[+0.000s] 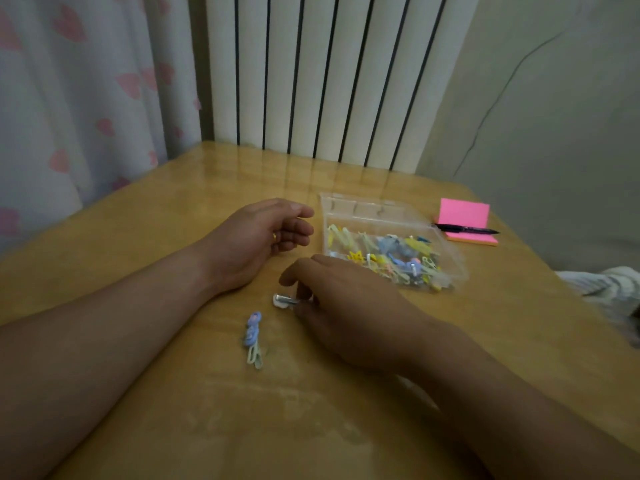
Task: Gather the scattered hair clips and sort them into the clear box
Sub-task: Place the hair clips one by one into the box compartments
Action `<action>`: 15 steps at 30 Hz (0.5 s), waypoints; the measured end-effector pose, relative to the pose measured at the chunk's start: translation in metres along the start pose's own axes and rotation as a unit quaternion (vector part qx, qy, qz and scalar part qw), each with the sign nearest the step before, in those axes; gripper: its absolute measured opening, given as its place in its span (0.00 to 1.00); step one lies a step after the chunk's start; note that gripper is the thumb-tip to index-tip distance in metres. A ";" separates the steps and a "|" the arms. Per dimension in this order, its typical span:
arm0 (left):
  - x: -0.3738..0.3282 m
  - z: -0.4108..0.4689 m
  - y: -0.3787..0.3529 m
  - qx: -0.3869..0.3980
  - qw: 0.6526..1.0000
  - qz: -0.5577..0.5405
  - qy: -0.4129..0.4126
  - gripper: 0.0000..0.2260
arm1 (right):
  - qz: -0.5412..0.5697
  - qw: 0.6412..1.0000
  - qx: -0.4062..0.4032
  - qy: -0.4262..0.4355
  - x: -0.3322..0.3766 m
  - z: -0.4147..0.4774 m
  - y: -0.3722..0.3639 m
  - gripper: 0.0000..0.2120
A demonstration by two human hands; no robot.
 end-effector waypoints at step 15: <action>0.002 0.003 0.002 -0.001 1.000 0.019 -0.013 0.13 | 0.071 0.929 -0.220 -0.289 -0.170 -0.058 0.112 0.03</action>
Point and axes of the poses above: each hand's wrist, its own z-axis towards the middle knuckle, its own y-axis out of the back of the hand, x = y × z, the point moved 10 cm from there along z, towards the middle knuckle, and after that the axes turned 8 degrees about z, right-handed, at the moved point
